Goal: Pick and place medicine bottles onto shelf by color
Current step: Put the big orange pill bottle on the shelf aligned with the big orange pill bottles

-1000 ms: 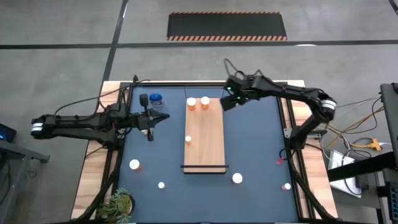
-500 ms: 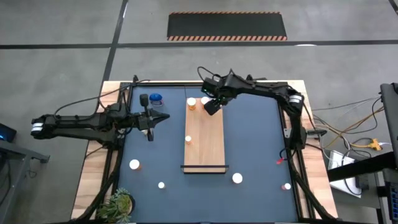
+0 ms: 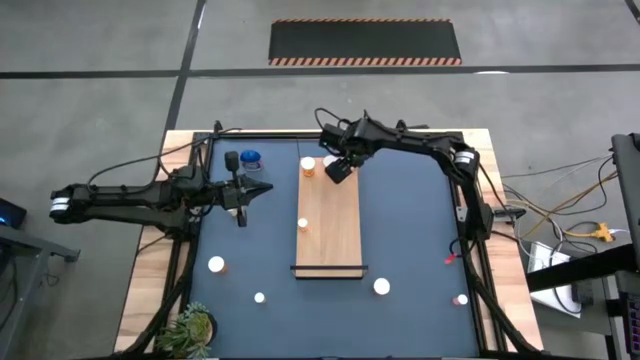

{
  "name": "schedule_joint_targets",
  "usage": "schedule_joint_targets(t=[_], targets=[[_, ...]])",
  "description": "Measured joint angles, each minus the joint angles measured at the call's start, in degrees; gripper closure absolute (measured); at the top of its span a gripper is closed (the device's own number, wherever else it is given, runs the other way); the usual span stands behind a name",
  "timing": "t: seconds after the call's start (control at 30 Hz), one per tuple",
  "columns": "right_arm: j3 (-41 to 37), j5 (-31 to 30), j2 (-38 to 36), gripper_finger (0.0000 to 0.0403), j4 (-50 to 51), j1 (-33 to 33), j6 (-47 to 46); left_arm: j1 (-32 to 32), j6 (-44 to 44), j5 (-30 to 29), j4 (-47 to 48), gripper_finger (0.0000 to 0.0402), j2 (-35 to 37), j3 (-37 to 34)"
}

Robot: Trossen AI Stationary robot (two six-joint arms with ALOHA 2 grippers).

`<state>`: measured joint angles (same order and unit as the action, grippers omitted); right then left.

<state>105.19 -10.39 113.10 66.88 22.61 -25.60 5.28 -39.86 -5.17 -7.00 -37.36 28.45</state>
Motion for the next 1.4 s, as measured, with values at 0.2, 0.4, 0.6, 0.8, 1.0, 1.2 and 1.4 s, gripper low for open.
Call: schedule_joint_targets(t=[0.2,0.4,0.6,0.8,1.0,1.2,1.4], targets=[[-0.4,-0.1,0.0,0.0197,-0.6,0.6,0.1,0.0,0.0,0.0,0.0,0.0402,0.0,0.0],[-0.4,0.0,0.0,0.0197,-1.9,0.6,0.1,0.0,0.0,0.0,0.0,0.0402,0.0,0.0],[-0.5,0.0,0.0,0.0197,-2.6,0.6,0.1,0.0,0.0,0.0,0.0,0.0402,0.0,0.0],[-0.5,0.0,0.0,0.0197,-2.6,0.6,0.3,0.0,0.0,0.0,0.0,0.0402,0.0,0.0],[-0.5,0.0,0.0,0.0197,-2.6,0.6,0.3,0.0,0.0,0.0,0.0,0.0402,0.0,0.0],[-0.5,0.1,0.0,0.0197,-2.6,0.6,0.3,0.0,0.0,0.0,0.0,0.0402,0.0,0.0],[-0.5,0.1,0.0,0.0197,-2.5,0.6,0.7,0.0,0.0,0.0,0.0,0.0402,0.0,0.0]])
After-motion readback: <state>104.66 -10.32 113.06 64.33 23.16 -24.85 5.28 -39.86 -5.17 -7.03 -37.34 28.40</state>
